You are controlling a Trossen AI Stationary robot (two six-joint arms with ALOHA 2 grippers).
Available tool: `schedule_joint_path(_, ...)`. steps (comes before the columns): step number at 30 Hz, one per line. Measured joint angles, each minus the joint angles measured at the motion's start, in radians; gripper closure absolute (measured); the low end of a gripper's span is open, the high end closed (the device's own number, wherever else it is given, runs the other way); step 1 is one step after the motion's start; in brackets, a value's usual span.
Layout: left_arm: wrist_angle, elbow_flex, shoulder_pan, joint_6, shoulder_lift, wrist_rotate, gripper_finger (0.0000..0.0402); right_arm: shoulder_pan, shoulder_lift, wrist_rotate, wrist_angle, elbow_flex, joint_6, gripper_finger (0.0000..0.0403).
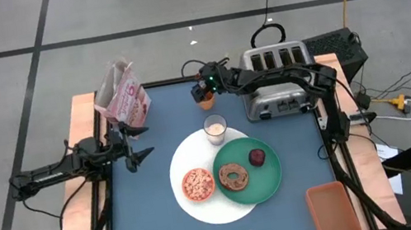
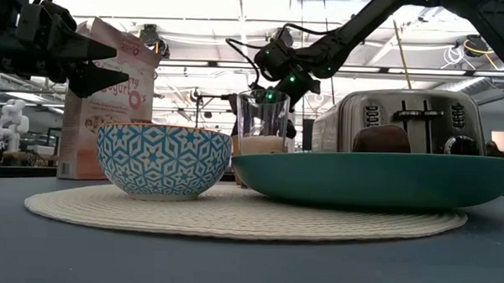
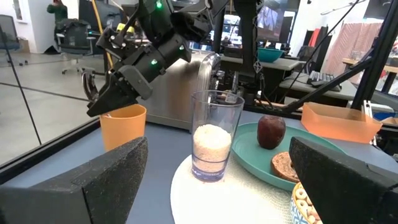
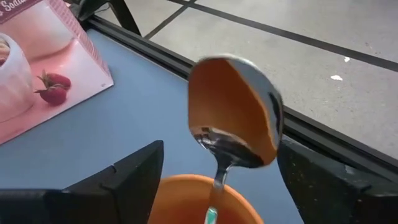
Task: Arrange a breakfast setting
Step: Put the green patterned spoon on the white table mat to the left side of the orange bowl
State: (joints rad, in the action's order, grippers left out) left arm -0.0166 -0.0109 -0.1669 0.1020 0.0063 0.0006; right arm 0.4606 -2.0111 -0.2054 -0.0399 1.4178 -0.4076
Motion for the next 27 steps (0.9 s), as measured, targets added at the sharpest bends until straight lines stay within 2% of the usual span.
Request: schedule_joint_path(27,0.002,0.0,0.0,0.0,0.0,0.0,0.0009,0.005,0.0,-0.002,-0.061,0.0,0.005,0.0205)
